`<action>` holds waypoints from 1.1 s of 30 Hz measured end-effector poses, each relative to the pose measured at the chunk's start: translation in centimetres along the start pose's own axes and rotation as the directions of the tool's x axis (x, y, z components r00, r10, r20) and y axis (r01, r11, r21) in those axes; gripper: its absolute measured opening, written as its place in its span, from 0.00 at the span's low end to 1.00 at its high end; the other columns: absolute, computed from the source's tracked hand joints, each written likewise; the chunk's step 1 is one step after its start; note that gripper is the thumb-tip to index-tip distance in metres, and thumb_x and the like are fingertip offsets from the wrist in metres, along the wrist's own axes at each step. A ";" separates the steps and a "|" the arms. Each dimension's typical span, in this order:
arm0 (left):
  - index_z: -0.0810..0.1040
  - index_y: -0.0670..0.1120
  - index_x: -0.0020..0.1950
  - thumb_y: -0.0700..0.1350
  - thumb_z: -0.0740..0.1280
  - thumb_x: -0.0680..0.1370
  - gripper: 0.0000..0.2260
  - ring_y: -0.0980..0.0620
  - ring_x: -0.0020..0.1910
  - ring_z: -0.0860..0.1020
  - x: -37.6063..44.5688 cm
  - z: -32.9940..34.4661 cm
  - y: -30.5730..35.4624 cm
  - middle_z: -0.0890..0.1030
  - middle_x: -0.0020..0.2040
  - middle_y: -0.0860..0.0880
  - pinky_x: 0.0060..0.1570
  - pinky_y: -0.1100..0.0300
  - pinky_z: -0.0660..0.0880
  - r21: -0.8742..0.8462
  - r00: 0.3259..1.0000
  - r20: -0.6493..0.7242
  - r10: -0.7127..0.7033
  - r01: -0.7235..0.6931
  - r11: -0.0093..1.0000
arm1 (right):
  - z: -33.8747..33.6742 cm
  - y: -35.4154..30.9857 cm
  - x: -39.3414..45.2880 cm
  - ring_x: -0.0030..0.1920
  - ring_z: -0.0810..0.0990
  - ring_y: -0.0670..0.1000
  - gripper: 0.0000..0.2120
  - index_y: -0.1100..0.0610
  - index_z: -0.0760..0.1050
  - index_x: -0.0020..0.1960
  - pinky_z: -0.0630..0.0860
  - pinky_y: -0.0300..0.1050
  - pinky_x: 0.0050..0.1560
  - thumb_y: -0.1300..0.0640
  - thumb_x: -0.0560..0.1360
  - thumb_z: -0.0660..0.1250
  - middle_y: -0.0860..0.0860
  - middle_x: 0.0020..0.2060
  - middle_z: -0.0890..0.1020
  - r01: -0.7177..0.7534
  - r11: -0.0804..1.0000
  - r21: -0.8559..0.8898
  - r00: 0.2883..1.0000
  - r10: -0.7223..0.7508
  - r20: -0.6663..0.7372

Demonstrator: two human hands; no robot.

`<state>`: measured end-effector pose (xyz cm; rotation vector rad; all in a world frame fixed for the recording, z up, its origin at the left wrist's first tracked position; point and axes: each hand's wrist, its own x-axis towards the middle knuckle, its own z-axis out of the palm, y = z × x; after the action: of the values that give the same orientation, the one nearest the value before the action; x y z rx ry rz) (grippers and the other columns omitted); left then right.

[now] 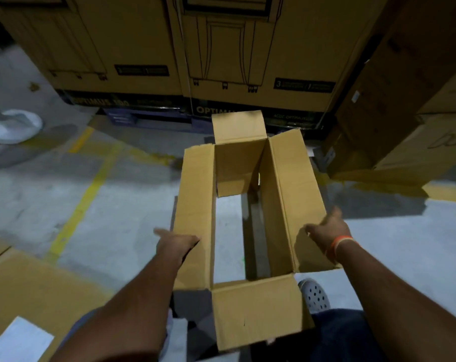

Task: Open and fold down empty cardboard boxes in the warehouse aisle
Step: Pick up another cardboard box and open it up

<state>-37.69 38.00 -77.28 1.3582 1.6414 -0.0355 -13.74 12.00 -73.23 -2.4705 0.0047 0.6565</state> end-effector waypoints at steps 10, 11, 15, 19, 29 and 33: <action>0.54 0.54 0.83 0.36 0.74 0.77 0.42 0.45 0.63 0.79 -5.1 -1.8 2.3 0.71 0.76 0.44 0.62 0.47 0.78 -0.195 0.890 0.110 0.443 -0.418 0.887 | -0.6 -1.1 -4.2 0.62 0.78 0.64 0.20 0.57 0.72 0.72 0.73 0.62 0.66 0.56 0.81 0.66 0.58 0.63 0.80 0.141 0.971 0.193 0.984 -0.116 -0.135; 0.55 0.53 0.83 0.36 0.73 0.77 0.41 0.46 0.64 0.78 -5.6 -1.6 2.6 0.72 0.76 0.45 0.63 0.50 0.77 -0.174 0.873 0.131 0.470 -0.446 0.878 | -0.5 -1.3 -4.0 0.63 0.78 0.64 0.20 0.57 0.71 0.73 0.73 0.62 0.66 0.56 0.82 0.65 0.58 0.63 0.80 0.137 0.963 0.231 0.984 -0.106 -0.141; 0.63 0.50 0.81 0.38 0.73 0.77 0.34 0.46 0.66 0.77 -6.3 0.1 4.5 0.77 0.70 0.47 0.65 0.54 0.74 0.038 0.824 0.165 0.542 -0.554 0.831 | -0.6 -2.1 -2.0 0.62 0.78 0.64 0.19 0.55 0.71 0.73 0.74 0.63 0.65 0.55 0.83 0.63 0.57 0.63 0.79 0.131 0.921 0.367 0.984 -0.075 -0.162; 0.80 0.53 0.68 0.41 0.72 0.77 0.19 0.46 0.54 0.82 -5.0 2.0 5.6 0.85 0.56 0.50 0.60 0.45 0.78 0.154 0.827 0.321 0.462 -0.527 0.836 | -0.5 -2.8 0.0 0.60 0.78 0.61 0.16 0.57 0.74 0.69 0.74 0.60 0.65 0.55 0.82 0.64 0.56 0.58 0.80 0.154 0.882 0.446 0.982 -0.086 -0.169; 0.81 0.50 0.61 0.36 0.66 0.81 0.12 0.49 0.51 0.82 -4.5 5.9 5.1 0.84 0.53 0.48 0.47 0.57 0.77 -0.011 0.769 0.493 0.408 -0.463 0.886 | 4.0 -3.4 1.0 0.60 0.80 0.58 0.22 0.50 0.78 0.64 0.74 0.60 0.66 0.37 0.76 0.67 0.54 0.60 0.82 -0.016 0.809 0.588 0.924 -0.213 0.318; 0.79 0.51 0.59 0.39 0.62 0.85 0.10 0.51 0.50 0.81 -5.4 5.4 5.3 0.83 0.54 0.48 0.41 0.61 0.74 -0.045 0.744 0.533 0.402 -0.450 0.892 | 5.6 -3.1 -1.6 0.59 0.82 0.62 0.28 0.47 0.79 0.63 0.76 0.67 0.62 0.28 0.74 0.61 0.57 0.57 0.85 -0.284 0.621 0.730 0.881 -0.132 0.455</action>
<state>-30.67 33.05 -73.78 1.5915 0.8464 -0.1975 -17.26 17.37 -74.84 -1.4113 0.1802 1.0205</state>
